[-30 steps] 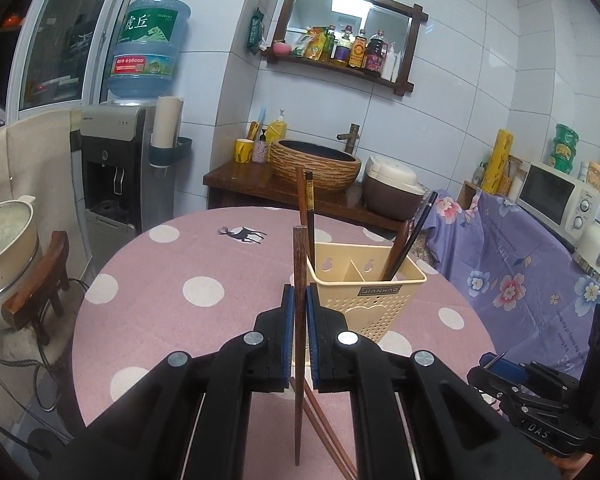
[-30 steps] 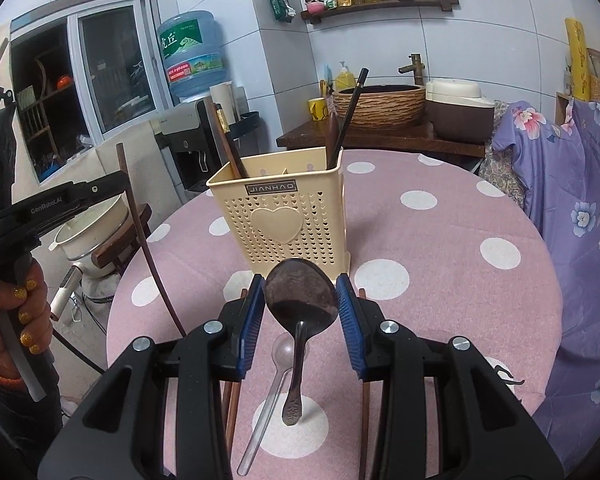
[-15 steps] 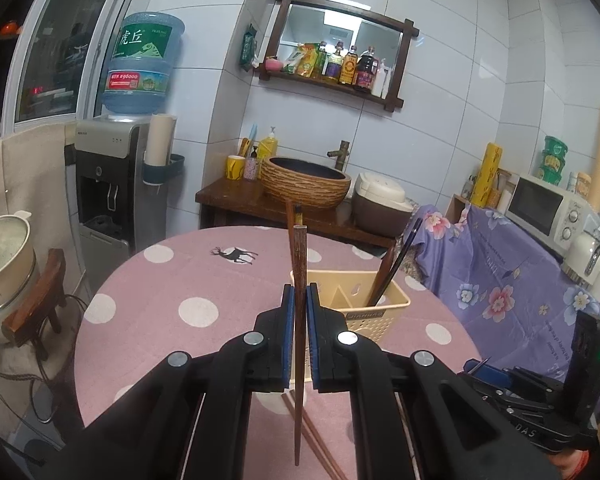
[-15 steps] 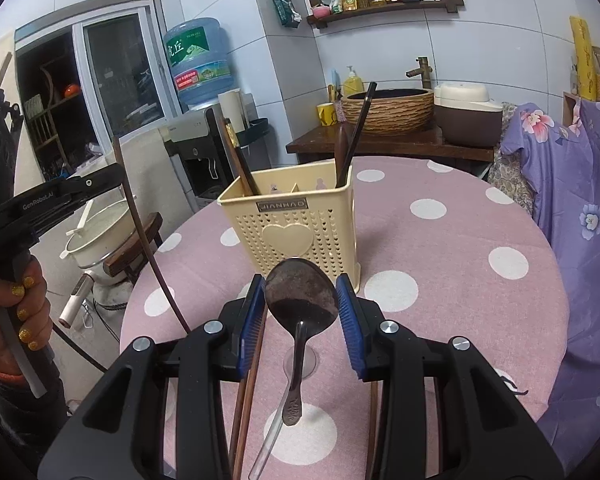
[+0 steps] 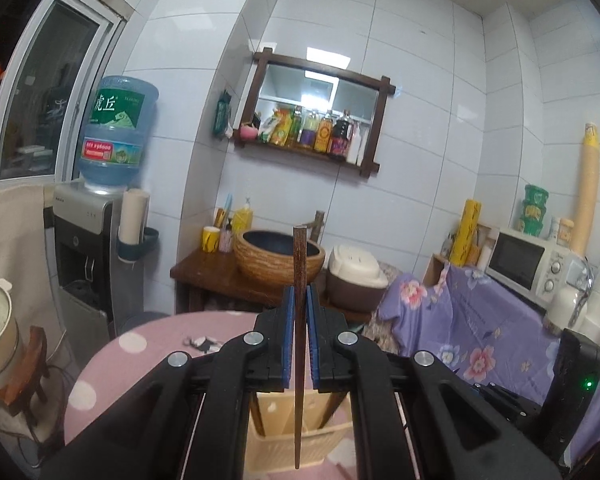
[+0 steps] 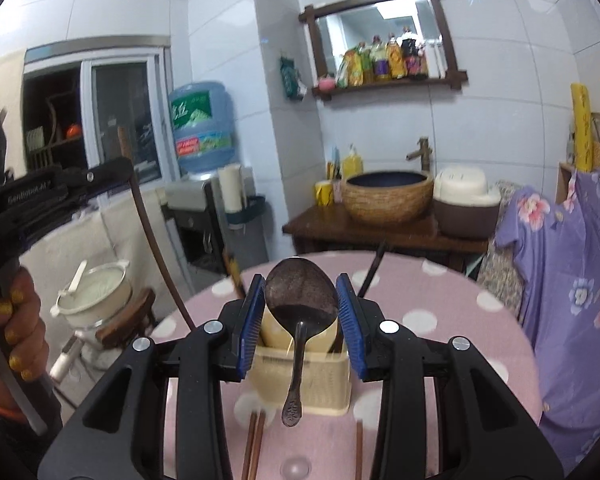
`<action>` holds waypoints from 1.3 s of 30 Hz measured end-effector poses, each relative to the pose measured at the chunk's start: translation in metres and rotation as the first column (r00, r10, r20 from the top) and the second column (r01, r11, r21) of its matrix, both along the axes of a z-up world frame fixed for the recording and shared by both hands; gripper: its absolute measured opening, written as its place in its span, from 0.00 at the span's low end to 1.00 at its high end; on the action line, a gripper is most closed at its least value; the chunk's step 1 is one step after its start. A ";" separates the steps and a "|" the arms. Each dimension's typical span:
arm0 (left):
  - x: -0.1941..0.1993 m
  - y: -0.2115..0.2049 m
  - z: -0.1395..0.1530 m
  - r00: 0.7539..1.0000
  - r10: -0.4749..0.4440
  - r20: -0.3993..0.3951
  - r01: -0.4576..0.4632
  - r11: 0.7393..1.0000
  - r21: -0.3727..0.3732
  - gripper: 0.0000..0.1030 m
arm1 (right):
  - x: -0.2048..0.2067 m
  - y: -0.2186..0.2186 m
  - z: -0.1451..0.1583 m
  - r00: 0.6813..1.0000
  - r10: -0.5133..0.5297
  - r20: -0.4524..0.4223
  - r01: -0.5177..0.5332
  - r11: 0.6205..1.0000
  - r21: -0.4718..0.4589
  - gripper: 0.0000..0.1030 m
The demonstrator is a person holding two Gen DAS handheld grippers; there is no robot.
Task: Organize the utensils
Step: 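Carry the chopstick and metal spoon over the holder and lower them in, then open both grippers to release the utensils into the holder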
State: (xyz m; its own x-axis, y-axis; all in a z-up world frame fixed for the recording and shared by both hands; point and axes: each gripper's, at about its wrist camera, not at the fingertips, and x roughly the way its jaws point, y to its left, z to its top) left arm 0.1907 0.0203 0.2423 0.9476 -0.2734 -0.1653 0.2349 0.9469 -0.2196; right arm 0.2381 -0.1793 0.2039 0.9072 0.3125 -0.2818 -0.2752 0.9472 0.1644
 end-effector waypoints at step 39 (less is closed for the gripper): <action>0.054 -0.014 -0.124 0.982 0.132 -0.136 -0.123 0.990 0.070 0.07 | 0.060 0.039 -0.113 0.992 -0.115 -0.048 0.105 0.978 -0.181 0.36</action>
State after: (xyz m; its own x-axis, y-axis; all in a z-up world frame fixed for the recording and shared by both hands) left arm 0.2444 0.0067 0.1186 0.9404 -0.1372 -0.3112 0.0825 0.9797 -0.1828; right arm 0.2980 -0.1400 0.0911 0.9138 0.1522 -0.3766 -0.1628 0.9867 0.0037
